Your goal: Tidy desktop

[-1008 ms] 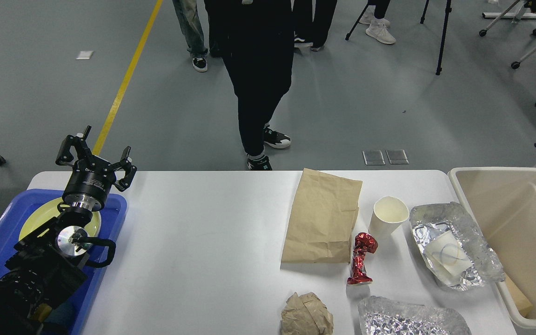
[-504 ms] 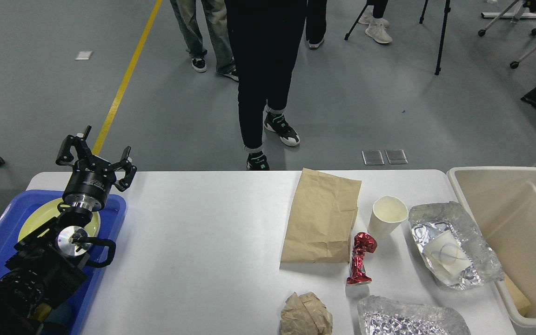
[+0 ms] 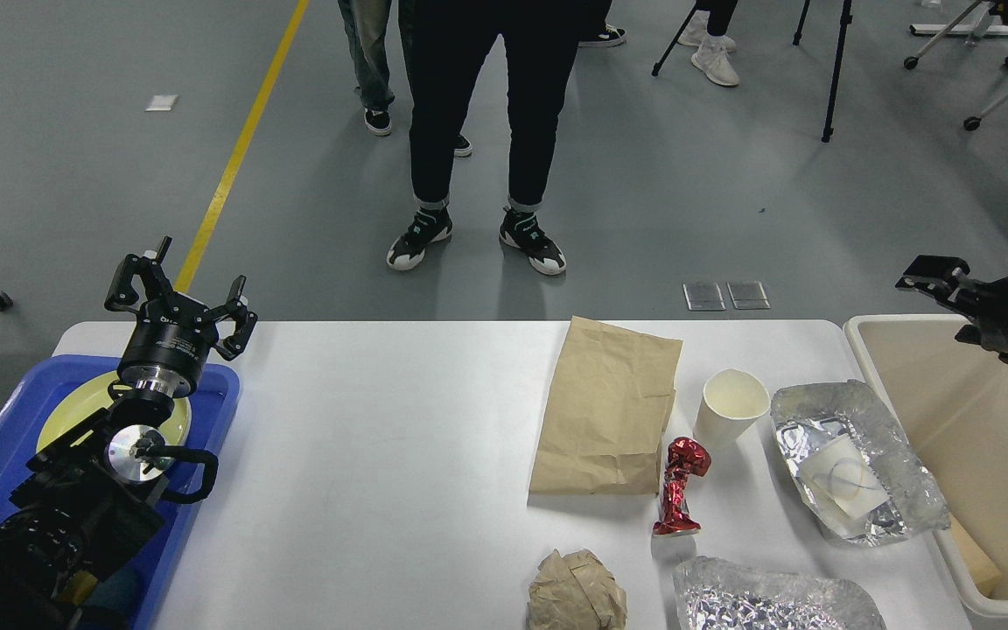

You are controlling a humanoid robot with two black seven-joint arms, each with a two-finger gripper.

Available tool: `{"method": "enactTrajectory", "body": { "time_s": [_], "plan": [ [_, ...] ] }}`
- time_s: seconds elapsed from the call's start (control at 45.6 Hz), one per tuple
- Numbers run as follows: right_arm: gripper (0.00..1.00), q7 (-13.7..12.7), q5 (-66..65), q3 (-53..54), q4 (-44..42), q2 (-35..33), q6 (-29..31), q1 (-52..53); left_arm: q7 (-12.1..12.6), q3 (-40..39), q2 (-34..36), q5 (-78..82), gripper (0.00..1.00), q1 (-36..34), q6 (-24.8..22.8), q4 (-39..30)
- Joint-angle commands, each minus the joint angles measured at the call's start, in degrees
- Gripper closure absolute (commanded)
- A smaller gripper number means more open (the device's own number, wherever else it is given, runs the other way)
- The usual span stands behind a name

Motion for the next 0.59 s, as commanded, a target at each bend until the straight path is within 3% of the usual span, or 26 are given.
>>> {"method": "enactTrajectory", "body": {
  "time_s": [0.0,0.57],
  "plan": [
    [0.00,-0.01,0.00,-2.84,0.01,0.38,0.98,4.18,-0.01,0.00,0.09,0.00,0.04,0.00,-0.01,0.01],
    [0.00,-0.01,0.00,-3.20,0.10,1.08,1.07,6.12,-0.01,0.00,0.09,0.00,0.04,0.00,-0.01,0.01]
  ]
}}
